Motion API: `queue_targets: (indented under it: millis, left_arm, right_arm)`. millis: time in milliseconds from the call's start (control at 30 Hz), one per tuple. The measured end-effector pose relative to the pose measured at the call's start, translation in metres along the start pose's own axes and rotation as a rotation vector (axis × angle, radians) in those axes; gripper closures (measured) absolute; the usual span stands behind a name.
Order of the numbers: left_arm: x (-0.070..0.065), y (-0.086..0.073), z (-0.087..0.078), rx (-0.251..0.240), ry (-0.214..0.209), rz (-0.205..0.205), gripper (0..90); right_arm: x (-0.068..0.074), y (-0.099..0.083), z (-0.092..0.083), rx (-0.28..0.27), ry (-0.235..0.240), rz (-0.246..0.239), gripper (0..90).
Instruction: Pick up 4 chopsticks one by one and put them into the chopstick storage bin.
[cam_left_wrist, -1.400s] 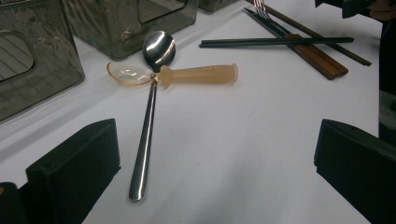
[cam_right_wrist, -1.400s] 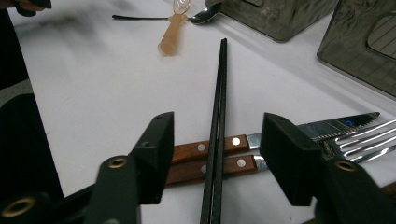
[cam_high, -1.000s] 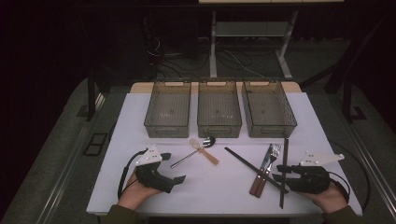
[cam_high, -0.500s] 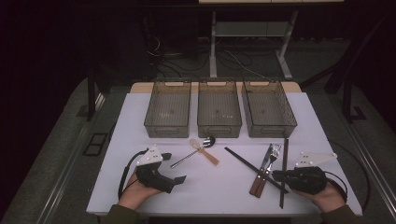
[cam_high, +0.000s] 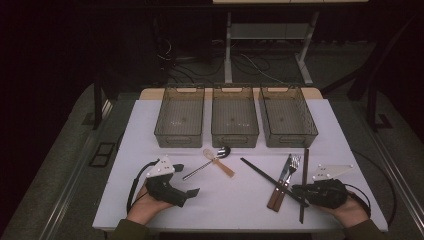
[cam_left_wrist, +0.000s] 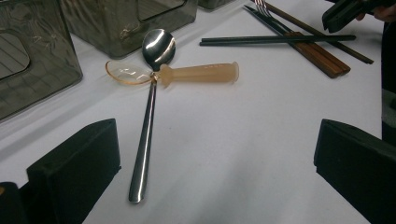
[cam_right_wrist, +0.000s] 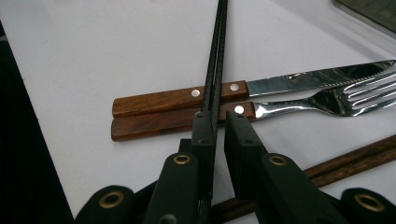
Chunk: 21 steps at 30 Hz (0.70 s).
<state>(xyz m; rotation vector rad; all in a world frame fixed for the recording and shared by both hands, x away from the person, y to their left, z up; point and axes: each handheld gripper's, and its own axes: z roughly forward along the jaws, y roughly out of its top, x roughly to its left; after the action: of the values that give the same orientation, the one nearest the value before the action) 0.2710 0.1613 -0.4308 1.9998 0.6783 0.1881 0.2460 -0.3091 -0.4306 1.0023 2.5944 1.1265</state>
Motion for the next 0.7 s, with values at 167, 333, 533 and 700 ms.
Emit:
queue_targets:
  millis: [167,333,533,700]
  left_arm:
    - [-0.0001,0.0001,0.0001,0.004,0.000,0.000,0.0]
    - [-0.0002,0.0001,0.0002,0.006,-0.003,-0.001,0.0]
    - [-0.0001,0.0000,0.0004,0.011,-0.004,0.003,0.0]
    - [-0.0002,-0.0001,0.0005,0.013,-0.003,0.004,0.0]
  right_arm:
    - [0.0003,-0.0002,0.0012,0.010,0.000,-0.002,81.1]
    - [0.0005,-0.0006,0.0024,0.022,-0.003,-0.006,81.1]
    - [0.0012,-0.0006,0.0034,0.028,-0.004,-0.001,80.2]
    - [0.0011,-0.0006,0.0034,0.027,0.000,-0.003,79.2]
